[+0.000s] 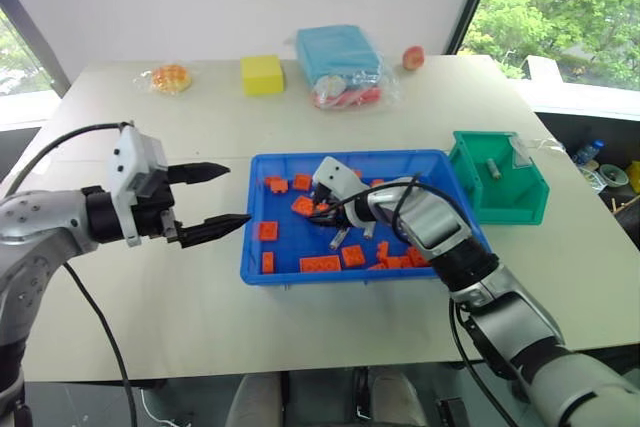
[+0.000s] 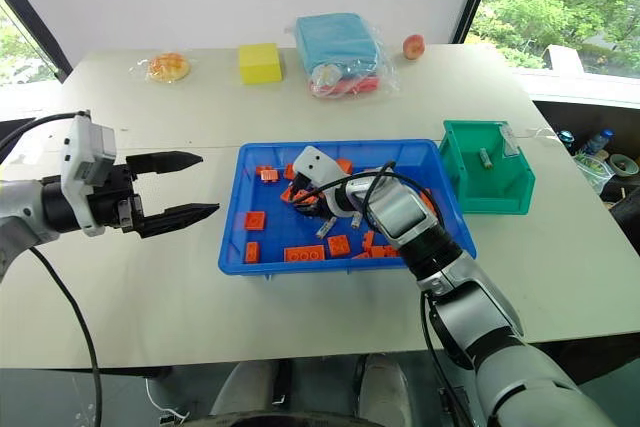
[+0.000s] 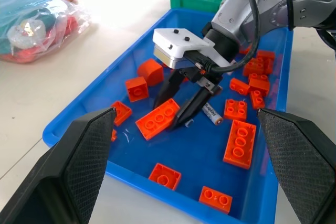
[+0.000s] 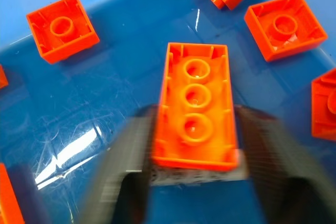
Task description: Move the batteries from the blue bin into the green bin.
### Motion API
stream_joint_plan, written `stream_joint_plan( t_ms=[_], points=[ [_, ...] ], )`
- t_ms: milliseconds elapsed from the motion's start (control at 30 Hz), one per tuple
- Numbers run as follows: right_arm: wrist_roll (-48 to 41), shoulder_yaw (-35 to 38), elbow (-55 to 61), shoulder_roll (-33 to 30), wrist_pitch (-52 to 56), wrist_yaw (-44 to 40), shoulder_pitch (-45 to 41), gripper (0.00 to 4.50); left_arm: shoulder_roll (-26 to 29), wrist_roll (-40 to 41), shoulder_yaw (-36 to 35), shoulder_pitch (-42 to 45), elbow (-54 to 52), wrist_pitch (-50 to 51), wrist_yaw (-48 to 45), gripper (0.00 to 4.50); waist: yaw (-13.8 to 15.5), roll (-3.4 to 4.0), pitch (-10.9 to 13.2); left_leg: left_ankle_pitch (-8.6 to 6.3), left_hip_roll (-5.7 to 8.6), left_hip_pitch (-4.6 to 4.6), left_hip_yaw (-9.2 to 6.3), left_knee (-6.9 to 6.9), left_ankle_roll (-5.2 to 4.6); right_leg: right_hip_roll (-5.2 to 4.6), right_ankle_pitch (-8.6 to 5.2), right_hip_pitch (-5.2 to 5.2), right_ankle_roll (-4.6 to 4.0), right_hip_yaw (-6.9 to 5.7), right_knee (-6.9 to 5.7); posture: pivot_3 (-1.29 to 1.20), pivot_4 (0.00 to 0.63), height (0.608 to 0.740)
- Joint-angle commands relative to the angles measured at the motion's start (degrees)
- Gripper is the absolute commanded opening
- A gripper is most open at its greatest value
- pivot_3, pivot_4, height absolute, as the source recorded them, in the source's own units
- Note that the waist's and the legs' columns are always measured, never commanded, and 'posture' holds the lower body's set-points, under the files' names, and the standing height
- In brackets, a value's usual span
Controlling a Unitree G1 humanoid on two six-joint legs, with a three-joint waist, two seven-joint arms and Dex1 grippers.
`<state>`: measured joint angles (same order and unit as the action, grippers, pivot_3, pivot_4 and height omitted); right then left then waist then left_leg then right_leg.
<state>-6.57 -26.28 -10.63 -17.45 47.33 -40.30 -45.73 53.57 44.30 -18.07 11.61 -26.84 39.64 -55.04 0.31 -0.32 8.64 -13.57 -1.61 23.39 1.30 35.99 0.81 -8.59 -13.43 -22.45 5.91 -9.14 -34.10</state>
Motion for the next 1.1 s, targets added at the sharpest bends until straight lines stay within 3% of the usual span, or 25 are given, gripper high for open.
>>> stream_joint_plan(
  t_ms=[33, 333, 500, 800, 900, 1000, 1100],
  points=[
    [-0.24, 2.15, 0.88, 1.94, -1.39, 0.16, -1.15, 1.21, 0.48, -0.4, -0.12, 0.79, -0.01, -1.09, -0.31, 4.5, -0.02, 0.0, 0.0, 0.0, -0.01, 0.0, 0.0, -0.01, 0.0, 0.01, 0.01, -0.01, -0.01, 0.0, 0.0, 0.0, 0.15, 0.704],
    [1.88, -0.59, -5.23, 7.48, -7.38, -2.24, -4.27, 1.21, 0.07, -1.17, 1.01, 2.12, 1.08, -1.98, -0.01, 4.5, -0.09, 0.0, 0.0, 0.0, -0.02, 0.0, 0.06, -0.01, 0.0, 0.02, 0.02, -0.05, -0.03, 0.07, -0.02, 0.0, 0.15, 0.704],
    [4.25, -0.42, -5.47, 4.64, -9.81, -4.69, -6.58, 3.69, -0.29, -1.37, 1.18, 2.68, 1.28, -2.06, 0.16, 4.5, 0.21, 0.01, 0.01, 0.0, -0.02, 0.0, 0.11, 0.01, 0.0, 0.04, 0.03, -0.07, -0.04, 0.16, -0.01, 0.0, 0.15, 0.704],
    [2.09, 2.86, 5.66, -8.36, -5.64, -12.7, -1.64, 3.69, -0.94, -1.87, 1.6, 2.37, 1.47, -2.69, 0.31, 4.5, 0.25, -0.06, -0.04, 0.0, -0.03, -0.04, 0.23, -0.04, 0.0, 0.05, 0.02, -0.1, -0.04, 0.29, 0.0, 0.0, 0.15, 0.704],
    [2.24, 3.04, 5.62, -8.75, -5.17, -12.39, 0.17, 3.69, -1.19, -2.29, 2.14, 2.7, 1.7, -2.94, 0.32, 4.5, 0.11, -0.09, -0.06, 0.0, -0.04, -0.05, 0.28, -0.07, 0.0, 0.05, 0.0, -0.12, -0.01, 0.3, 0.01, 0.0, 0.15, 0.704],
    [2.45, 4.04, 4.68, -6.98, -5.61, -10.27, 0.92, 4.46, -1.16, -2.63, 2.63, 3.6, 2.2, -3.01, 0.17, 4.5, 0.05, -0.12, -0.07, 0.0, -0.04, -0.04, 0.34, -0.07, 0.0, 0.04, 0.05, -0.12, -0.07, 0.35, -0.02, 0.0, 0.15, 0.704],
    [2.9, 4.03, 3.31, -6.16, -6.08, -9.31, 0.98, 4.46, -1.0, -2.74, 2.89, 4.22, 2.44, -2.95, 0.0, 4.5, 0.04, -0.1, -0.06, 0.0, -0.08, -0.04, 0.34, -0.07, 0.0, 0.08, 0.05, -0.17, -0.08, 0.35, -0.01, 0.0, 0.15, 0.704]
  ],
)
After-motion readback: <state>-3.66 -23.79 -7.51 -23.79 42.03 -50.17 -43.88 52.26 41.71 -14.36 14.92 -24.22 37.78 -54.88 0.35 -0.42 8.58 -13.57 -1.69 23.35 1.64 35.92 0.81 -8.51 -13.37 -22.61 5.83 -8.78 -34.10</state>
